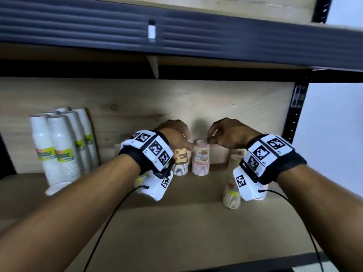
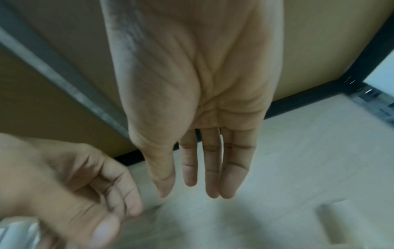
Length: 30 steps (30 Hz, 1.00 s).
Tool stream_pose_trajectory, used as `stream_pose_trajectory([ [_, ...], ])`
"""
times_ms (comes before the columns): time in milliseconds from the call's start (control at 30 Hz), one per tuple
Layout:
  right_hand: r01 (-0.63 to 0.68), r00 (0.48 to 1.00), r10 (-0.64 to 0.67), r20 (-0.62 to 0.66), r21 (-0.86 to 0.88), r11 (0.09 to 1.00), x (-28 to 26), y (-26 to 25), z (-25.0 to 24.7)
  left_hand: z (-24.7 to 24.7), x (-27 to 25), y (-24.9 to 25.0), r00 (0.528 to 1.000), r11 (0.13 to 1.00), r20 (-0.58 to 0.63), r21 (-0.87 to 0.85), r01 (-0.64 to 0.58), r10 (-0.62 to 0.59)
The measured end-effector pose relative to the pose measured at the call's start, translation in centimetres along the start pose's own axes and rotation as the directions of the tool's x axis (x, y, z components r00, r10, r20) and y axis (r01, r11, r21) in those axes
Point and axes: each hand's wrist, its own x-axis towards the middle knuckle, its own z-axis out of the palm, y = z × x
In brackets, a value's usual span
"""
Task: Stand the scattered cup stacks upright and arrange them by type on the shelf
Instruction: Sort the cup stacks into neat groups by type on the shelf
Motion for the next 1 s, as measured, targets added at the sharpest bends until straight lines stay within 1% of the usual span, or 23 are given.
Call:
stream_pose_trajectory([
  [100,-0.059,0.998,0.057,-0.038,-0.039,0.998,-1.2,3.5,-1.7,2.4,0.8,3.1,0.992,0.997,0.100,0.006,-0.078,0.077],
  [200,-0.113,0.992,0.110,-0.054,-0.067,0.991,-2.4,7.1,-3.3,5.0,1.5,6.0,0.971,0.992,0.201,-0.027,-0.127,0.130],
  [267,-0.137,0.990,0.132,-0.054,-0.090,0.987,-2.7,9.0,-3.9,6.3,1.9,7.5,0.964,0.988,0.216,-0.001,-0.156,0.152],
  [367,-0.173,0.984,0.169,-0.055,-0.079,0.982,-2.4,11.4,-4.6,7.6,2.5,9.9,0.957,0.983,0.231,0.026,-0.184,0.173],
  [533,-0.157,0.987,0.156,-0.034,-0.027,0.987,-0.4,14.3,-4.4,8.1,3.5,12.4,0.941,0.969,0.293,0.123,-0.213,0.169],
  [667,-0.142,0.990,0.141,-0.011,-0.074,0.987,2.0,17.0,-4.3,8.4,5.0,12.9,0.944,0.969,0.297,0.147,-0.196,0.146],
  [800,-0.108,0.991,0.120,0.059,-0.170,0.979,5.3,19.3,-4.4,8.8,6.8,12.3,0.962,0.978,0.250,0.144,-0.149,0.109],
  [900,-0.086,0.980,0.107,0.167,-0.130,0.988,7.6,20.1,-4.8,8.8,7.7,11.7,0.966,0.978,0.231,0.145,-0.149,0.113],
  [1000,-0.019,0.970,0.040,0.241,-0.089,0.996,9.8,20.6,-4.9,8.6,8.4,11.2,0.971,0.983,0.215,0.125,-0.138,0.109],
])
